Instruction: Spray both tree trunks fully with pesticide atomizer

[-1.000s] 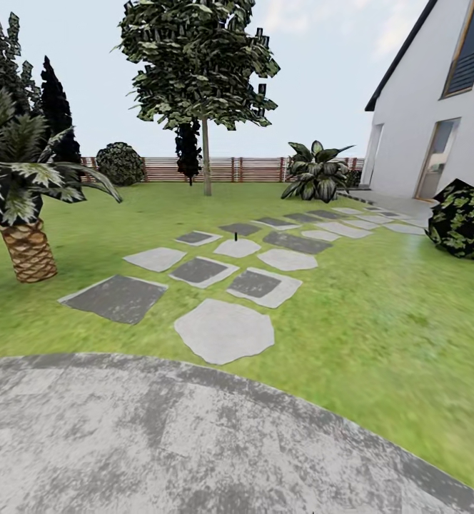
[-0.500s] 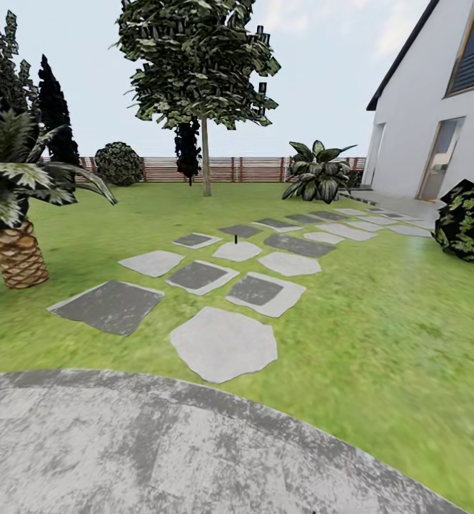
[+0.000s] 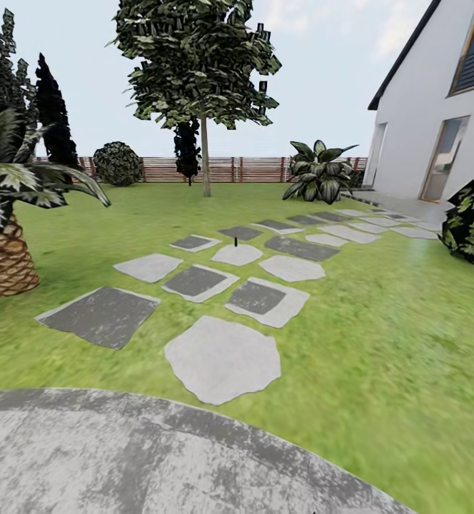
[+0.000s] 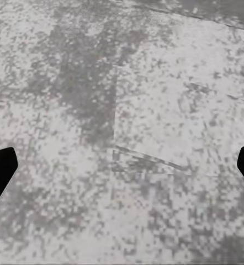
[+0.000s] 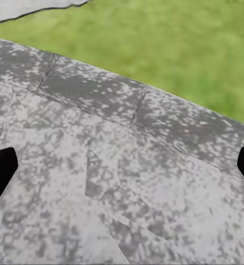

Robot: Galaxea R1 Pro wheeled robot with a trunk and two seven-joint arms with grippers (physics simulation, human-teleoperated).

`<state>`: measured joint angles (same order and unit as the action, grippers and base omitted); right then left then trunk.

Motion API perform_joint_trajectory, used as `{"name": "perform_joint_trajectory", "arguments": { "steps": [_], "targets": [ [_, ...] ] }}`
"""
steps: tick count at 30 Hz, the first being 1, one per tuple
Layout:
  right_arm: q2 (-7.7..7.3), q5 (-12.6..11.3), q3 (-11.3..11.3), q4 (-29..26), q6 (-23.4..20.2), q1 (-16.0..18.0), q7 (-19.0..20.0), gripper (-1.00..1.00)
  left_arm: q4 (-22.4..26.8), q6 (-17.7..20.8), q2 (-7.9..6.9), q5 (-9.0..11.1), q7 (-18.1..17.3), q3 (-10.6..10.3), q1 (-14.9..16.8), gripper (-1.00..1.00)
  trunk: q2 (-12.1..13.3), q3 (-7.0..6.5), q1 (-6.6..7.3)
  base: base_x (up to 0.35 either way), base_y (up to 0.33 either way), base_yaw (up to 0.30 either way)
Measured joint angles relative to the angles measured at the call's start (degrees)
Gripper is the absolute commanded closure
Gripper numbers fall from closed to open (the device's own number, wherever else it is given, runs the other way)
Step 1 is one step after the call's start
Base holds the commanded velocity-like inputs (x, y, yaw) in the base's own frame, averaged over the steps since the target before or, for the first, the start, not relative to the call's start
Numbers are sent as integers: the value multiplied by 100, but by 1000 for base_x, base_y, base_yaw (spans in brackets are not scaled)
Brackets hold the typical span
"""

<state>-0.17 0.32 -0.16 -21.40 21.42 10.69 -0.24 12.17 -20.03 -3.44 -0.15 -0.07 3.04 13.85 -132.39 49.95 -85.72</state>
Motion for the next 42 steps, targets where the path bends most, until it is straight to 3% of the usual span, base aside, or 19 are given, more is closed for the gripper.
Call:
{"name": "perform_joint_trajectory", "arguments": {
  "steps": [42],
  "targets": [
    [0,0,7,9,2,0,0,-100,1,0,0,1,0,0,0,-100,0,0,0,339,0,0]
  ]
}}
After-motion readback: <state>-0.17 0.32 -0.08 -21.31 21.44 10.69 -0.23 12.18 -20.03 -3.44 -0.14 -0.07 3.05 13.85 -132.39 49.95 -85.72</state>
